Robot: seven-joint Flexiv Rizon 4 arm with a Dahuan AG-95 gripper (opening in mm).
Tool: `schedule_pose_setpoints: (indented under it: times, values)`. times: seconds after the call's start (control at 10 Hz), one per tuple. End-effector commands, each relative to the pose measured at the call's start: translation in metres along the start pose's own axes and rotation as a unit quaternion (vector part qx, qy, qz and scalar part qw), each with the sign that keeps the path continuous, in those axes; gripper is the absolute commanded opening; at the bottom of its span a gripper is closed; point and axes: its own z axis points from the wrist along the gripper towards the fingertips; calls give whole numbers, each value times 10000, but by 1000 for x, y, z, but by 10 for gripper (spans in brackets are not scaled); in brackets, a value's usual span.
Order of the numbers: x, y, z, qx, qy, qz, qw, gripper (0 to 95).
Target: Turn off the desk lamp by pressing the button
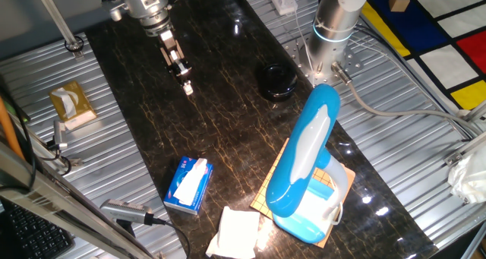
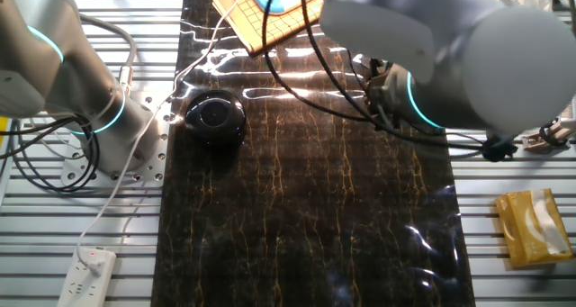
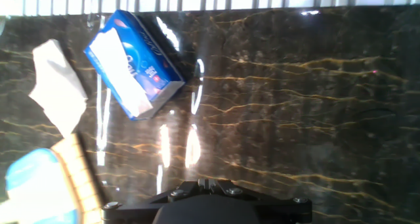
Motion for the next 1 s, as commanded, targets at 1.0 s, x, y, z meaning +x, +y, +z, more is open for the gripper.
schedule_pose_setpoints:
  times: [1.0]
  values:
    - [-9,8,8,134,228,-42,9996,0]
